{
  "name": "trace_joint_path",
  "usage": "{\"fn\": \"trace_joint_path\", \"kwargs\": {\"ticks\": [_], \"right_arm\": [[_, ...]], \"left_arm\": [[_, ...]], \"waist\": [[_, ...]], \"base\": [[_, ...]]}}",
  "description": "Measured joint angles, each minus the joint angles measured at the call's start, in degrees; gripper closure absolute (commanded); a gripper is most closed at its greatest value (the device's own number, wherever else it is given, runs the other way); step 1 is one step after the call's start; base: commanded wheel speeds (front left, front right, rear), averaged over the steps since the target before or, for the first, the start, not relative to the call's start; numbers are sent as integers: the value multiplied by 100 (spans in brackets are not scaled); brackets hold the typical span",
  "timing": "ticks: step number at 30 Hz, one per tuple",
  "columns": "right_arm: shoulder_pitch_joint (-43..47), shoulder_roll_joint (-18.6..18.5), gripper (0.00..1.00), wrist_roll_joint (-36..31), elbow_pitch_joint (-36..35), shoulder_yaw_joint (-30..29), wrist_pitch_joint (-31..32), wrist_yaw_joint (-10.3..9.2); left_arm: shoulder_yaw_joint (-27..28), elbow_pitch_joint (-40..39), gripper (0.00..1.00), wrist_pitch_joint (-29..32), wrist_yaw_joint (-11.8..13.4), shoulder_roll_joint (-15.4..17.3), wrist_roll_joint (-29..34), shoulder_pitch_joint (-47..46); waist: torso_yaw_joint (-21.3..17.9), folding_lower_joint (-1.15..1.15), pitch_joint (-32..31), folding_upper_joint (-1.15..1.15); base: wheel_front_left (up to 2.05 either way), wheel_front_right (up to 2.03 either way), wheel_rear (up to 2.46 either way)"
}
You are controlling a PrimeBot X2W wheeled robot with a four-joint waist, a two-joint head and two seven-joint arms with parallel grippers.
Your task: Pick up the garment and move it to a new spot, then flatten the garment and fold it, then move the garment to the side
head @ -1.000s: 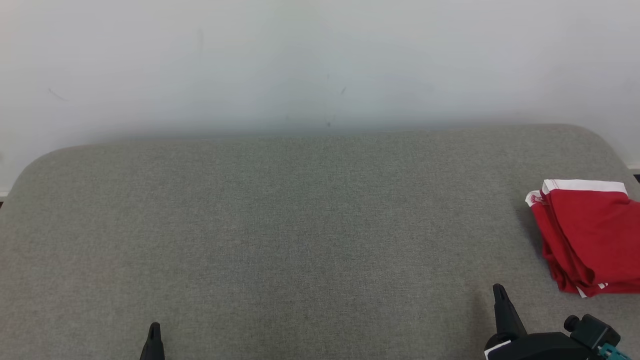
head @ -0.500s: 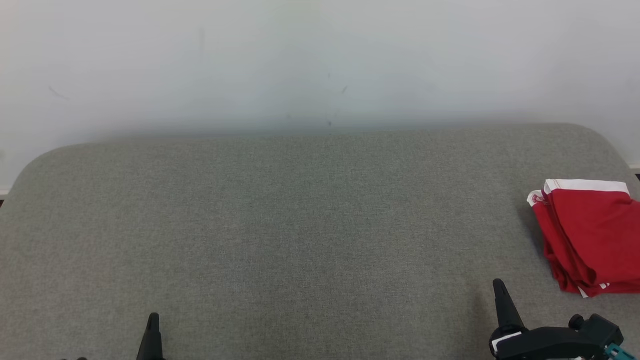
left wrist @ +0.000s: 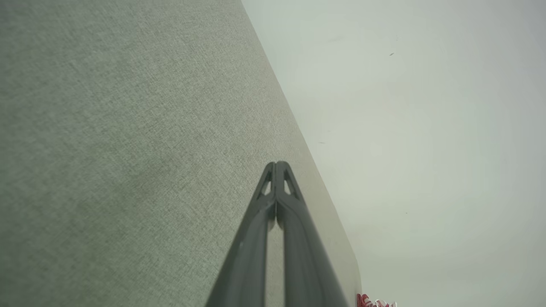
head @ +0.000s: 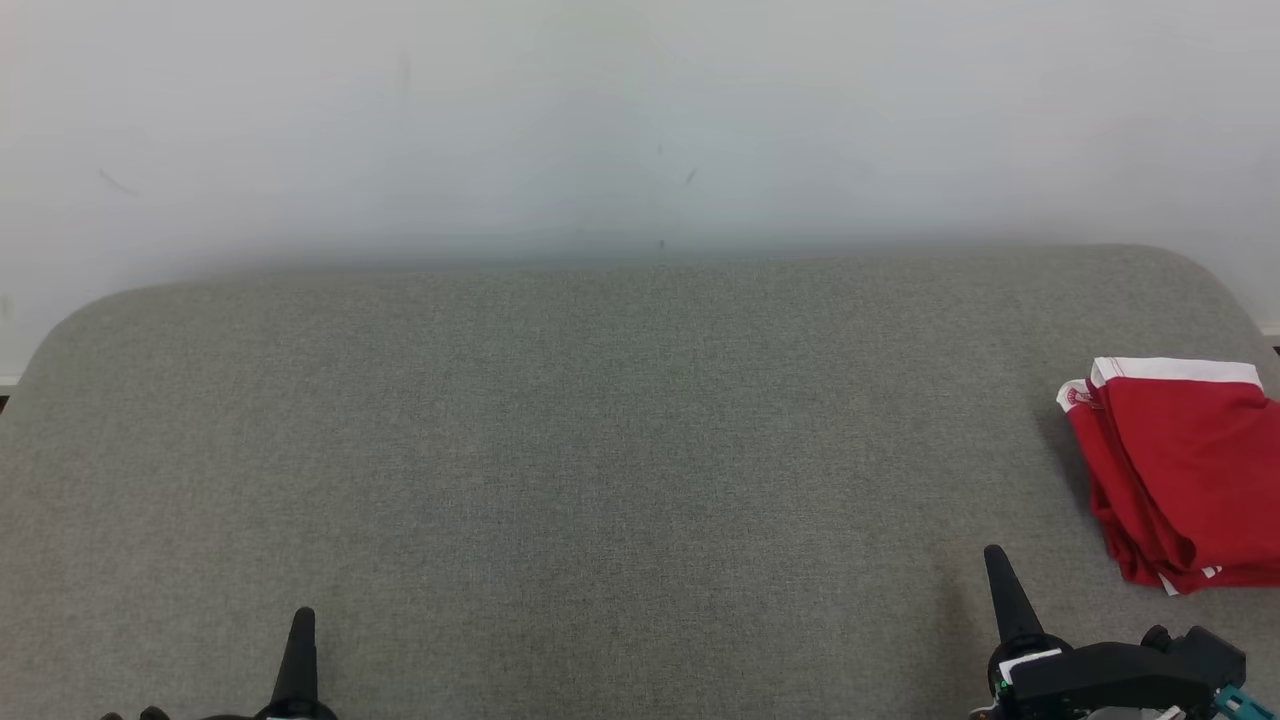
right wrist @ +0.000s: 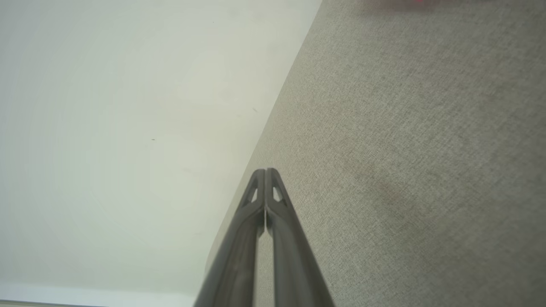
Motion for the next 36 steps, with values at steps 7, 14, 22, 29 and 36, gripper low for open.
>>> {"fn": "trace_joint_path", "kwargs": {"ticks": [7, 14, 22, 29, 36], "right_arm": [[-35, 0, 100, 412, -37, -10, 97, 1], [-83, 0, 100, 849, -76, -13, 193, 0], [-106, -1, 100, 1268, -104, -19, 290, 0], [-127, -1, 100, 1612, -135, -22, 348, 0], [-157, -2, 100, 1936, -170, -26, 420, 0]], "left_arm": [[43, -21, 100, 115, -44, 1, -356, -51], [87, -35, 100, 220, -83, 1, -744, -112], [131, -59, 100, 314, -102, 2, -1103, -164], [167, -76, 100, 391, -142, 2, -1405, -213], [198, -91, 100, 470, -152, 2, -1686, -257]], "waist": [[7, 0, 10, 0], [14, 0, 22, 0], [22, 0, 33, 0], [29, 0, 44, 0], [35, 0, 54, 0]], "base": [[0, 0, 0], [0, 0, 0], [0, 0, 0], [0, 0, 0], [0, 0, 0]]}}
